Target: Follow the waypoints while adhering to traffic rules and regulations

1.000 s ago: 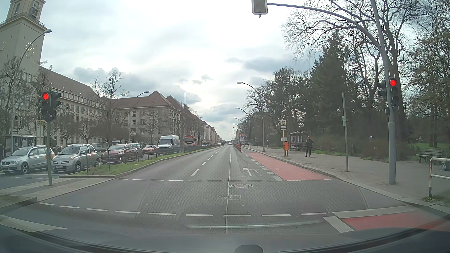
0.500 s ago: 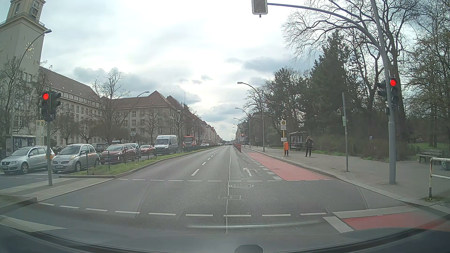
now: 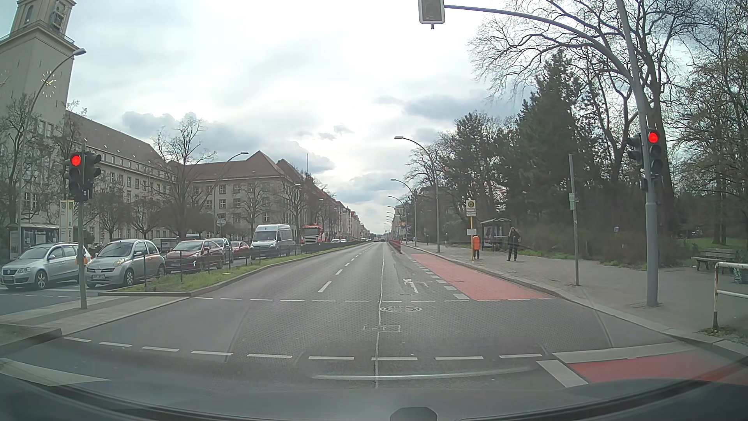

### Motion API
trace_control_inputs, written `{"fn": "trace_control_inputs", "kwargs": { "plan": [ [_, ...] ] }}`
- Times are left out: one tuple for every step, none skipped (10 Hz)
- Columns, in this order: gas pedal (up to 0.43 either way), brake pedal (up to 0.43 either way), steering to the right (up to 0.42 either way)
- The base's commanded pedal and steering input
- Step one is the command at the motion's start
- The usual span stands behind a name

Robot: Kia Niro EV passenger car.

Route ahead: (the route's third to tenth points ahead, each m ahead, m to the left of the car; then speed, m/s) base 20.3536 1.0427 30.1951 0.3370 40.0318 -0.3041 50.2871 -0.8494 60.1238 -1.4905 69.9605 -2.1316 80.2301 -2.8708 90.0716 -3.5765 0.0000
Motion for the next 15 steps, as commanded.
{"fn": "trace_control_inputs", "kwargs": {
  "plan": [
    [0.000,0.329,-0.008],
    [0.000,0.329,-0.008],
    [0.000,0.329,-0.008],
    [0.000,0.329,-0.008],
    [0.000,0.329,-0.008],
    [0.000,0.329,-0.008],
    [0.000,0.329,-0.008],
    [0.000,0.329,-0.008],
    [0.000,0.329,-0.008],
    [0.000,0.329,-0.008],
    [0.000,0.329,-0.008],
    [0.000,0.329,-0.008],
    [0.000,0.329,-0.008],
    [0.000,0.329,-0.008],
    [0.000,0.329,-0.008]
  ]
}}
